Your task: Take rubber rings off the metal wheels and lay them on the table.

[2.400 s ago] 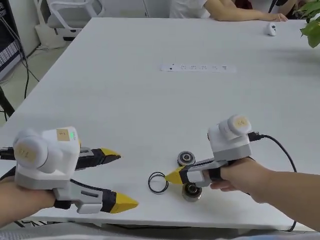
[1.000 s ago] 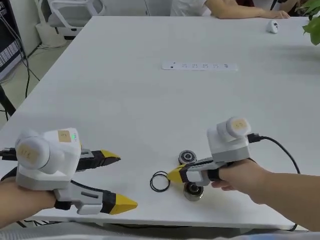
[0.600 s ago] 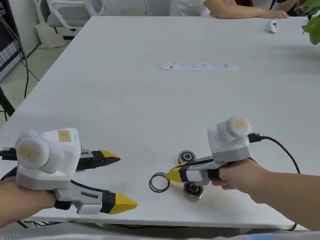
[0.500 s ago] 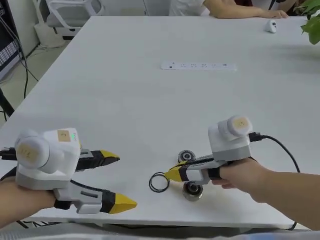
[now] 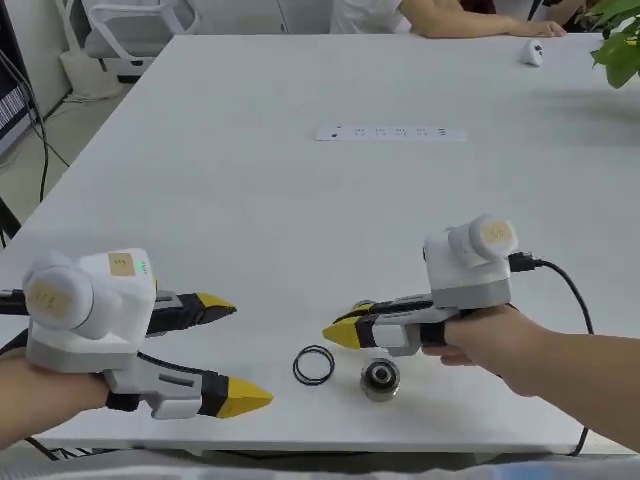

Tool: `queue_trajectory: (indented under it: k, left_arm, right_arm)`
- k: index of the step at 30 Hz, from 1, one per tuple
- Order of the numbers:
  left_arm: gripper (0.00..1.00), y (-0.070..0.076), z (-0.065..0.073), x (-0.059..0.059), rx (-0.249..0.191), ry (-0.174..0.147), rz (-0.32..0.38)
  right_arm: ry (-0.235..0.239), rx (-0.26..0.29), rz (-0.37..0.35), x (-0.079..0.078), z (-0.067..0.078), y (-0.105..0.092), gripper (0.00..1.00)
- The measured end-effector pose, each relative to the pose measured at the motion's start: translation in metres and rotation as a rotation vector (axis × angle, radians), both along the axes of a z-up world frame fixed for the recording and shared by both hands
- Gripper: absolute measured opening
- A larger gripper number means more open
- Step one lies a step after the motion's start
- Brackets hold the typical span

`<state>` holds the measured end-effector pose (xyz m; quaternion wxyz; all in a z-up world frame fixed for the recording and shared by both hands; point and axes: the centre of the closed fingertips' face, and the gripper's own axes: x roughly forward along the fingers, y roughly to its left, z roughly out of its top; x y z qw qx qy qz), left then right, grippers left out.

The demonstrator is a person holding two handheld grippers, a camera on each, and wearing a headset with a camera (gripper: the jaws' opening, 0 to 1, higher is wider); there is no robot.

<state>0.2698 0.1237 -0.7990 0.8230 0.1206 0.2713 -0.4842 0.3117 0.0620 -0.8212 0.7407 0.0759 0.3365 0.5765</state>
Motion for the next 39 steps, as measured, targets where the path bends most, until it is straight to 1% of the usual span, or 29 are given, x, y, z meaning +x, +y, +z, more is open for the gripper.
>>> queue_trajectory:
  k: [3, 5, 9, 12, 15, 21, 31, 39]
  left_arm:
    - [0.70, -0.001, 0.001, 0.002, 0.001, -0.003, -0.003]
    - [0.70, -0.002, 0.001, 0.004, 0.002, -0.003, -0.004]
    - [0.71, -0.005, 0.002, 0.008, 0.001, -0.006, -0.007]
    - [0.71, -0.008, 0.003, 0.010, 0.000, -0.008, -0.011]
    - [0.71, -0.011, 0.003, 0.013, 0.001, -0.009, -0.015]
    - [0.71, -0.019, 0.005, 0.016, -0.004, -0.014, -0.028]
    - [0.70, -0.025, 0.006, 0.025, -0.002, -0.020, -0.032]
    - [0.70, -0.030, 0.005, 0.031, -0.004, -0.024, -0.035]
  right_arm:
    - [-0.021, 0.013, -0.009, 0.003, 0.006, -0.004, 0.17]
    - [-0.019, 0.019, -0.014, 0.004, 0.008, -0.006, 0.18]
    - [-0.037, 0.020, -0.022, 0.006, 0.011, -0.013, 0.18]
    - [-0.057, 0.024, -0.030, 0.008, 0.016, -0.020, 0.19]
    - [-0.064, 0.028, -0.040, 0.010, 0.018, -0.025, 0.20]
    - [-0.102, 0.029, -0.065, 0.015, 0.022, -0.036, 0.24]
    - [-0.150, 0.015, -0.079, 0.021, 0.021, -0.047, 0.27]
    - [-0.189, -0.020, -0.076, 0.024, 0.015, -0.056, 0.30]
